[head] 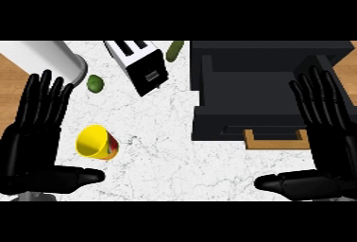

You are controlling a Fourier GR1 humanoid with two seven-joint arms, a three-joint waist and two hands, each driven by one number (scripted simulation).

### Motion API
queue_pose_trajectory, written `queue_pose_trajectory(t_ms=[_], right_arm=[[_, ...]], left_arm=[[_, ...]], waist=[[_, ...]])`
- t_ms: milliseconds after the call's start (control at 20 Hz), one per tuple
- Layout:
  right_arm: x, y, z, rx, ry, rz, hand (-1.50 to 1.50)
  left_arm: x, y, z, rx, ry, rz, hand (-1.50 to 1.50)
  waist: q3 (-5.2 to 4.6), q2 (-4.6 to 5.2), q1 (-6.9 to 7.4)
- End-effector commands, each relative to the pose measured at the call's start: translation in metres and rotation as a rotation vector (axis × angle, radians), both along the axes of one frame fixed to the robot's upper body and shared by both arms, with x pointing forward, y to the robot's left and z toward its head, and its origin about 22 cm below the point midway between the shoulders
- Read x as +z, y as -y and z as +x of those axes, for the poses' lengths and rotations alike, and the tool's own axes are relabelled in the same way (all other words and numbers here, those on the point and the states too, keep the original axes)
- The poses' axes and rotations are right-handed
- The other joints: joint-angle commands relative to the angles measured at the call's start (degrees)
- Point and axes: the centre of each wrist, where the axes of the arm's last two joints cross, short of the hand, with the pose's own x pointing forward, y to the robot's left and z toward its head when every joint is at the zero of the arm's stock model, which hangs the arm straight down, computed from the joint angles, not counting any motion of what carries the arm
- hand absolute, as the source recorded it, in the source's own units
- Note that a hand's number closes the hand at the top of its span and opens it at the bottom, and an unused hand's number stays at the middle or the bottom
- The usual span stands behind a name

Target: Pick up the cup, place it into the drawer and close the drawer

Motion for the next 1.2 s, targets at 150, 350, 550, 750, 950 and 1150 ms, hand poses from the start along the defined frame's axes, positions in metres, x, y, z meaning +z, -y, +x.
queue_pose_trajectory(t_ms=[150, 350, 550, 750, 950, 1150], right_arm=[[0.013, -0.004, 0.008, -0.006, -0.009, -0.008, -1.50], [0.019, -0.007, -0.012, -0.017, 0.023, 0.003, -1.50], [0.013, 0.018, -0.005, -0.008, 0.023, -0.019, -1.50], [0.007, 0.002, -0.002, 0.005, 0.024, -0.009, -1.50], [0.003, 0.011, -0.008, 0.004, 0.013, -0.020, -1.50], [0.022, 0.001, -0.005, -0.011, 0.015, -0.017, -1.50]], left_arm=[[-0.008, 0.010, -0.013, 0.034, -0.031, 0.007, -1.50], [-0.034, -0.009, -0.006, 0.063, -0.079, 0.010, -1.50], [-0.033, -0.017, 0.000, 0.073, -0.124, 0.013, -1.50], [-0.064, -0.030, -0.016, 0.097, -0.148, 0.014, -1.50], [-0.080, -0.019, -0.013, 0.131, -0.175, 0.038, -1.50], [-0.095, -0.057, 0.003, 0.158, -0.189, 0.035, -1.50]], waist=[[-0.01, -0.02, 0.10], [-0.02, -0.05, -0.01], [0.00, -0.01, -0.05], [-0.02, 0.00, 0.04], [-0.01, -0.01, -0.05], [-0.03, 0.01, -0.08]])
